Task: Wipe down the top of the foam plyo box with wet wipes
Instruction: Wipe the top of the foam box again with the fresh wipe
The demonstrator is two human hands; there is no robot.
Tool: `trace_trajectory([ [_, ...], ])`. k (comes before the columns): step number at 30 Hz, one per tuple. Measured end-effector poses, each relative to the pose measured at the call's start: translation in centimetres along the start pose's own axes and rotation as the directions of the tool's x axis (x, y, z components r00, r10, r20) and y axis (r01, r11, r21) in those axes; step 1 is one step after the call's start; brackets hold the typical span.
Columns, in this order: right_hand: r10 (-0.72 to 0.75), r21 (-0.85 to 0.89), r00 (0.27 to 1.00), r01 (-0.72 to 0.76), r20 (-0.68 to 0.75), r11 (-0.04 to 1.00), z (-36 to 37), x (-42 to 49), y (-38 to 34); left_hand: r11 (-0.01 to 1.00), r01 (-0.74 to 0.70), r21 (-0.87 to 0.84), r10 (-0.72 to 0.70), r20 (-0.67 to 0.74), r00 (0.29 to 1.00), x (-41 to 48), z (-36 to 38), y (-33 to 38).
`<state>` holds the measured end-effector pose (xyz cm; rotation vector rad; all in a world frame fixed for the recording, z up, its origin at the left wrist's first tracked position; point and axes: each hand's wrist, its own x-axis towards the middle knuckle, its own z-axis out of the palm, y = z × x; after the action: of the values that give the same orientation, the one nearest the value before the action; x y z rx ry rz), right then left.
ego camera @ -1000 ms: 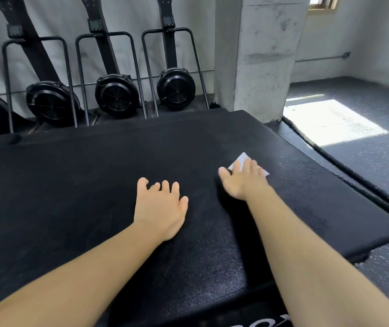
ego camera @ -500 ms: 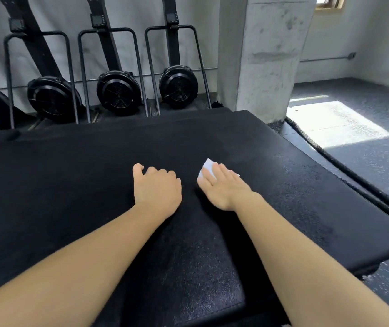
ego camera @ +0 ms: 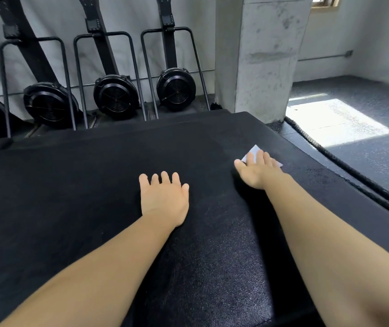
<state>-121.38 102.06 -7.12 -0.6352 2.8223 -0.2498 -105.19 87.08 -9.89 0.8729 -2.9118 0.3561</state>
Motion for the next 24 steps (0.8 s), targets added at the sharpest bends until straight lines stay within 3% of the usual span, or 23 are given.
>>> trace_trajectory([
  [5, -0.169, -0.003, 0.986, 0.169, -0.003, 0.986, 2.5, -2.4, -4.6, 1.0, -0.01, 0.002, 0.01, -0.002, 1.0, -0.1, 0.0, 0.0],
  [8, -0.301, 0.018, 0.95, 0.301, 0.077, 0.953, 3.8, -3.8, -7.4, 1.0, 0.0, -0.012, 0.0, 0.006, 1.0, 0.0, 0.0, 0.0],
  [11, -0.353, 0.112, 0.924, 0.339, 0.145, 0.934, 4.3, -4.2, -8.8, 1.0, -0.004, -0.019, 0.004, 0.046, 0.999, 0.0, 0.1, -0.1],
  [24, -0.107, 0.095, 0.994, 0.105, 0.021, 0.99, 0.1, 2.1, -1.4, 0.998, -0.041, 0.054, 0.038, 0.068, 0.997, 0.1, 0.2, -0.2],
])
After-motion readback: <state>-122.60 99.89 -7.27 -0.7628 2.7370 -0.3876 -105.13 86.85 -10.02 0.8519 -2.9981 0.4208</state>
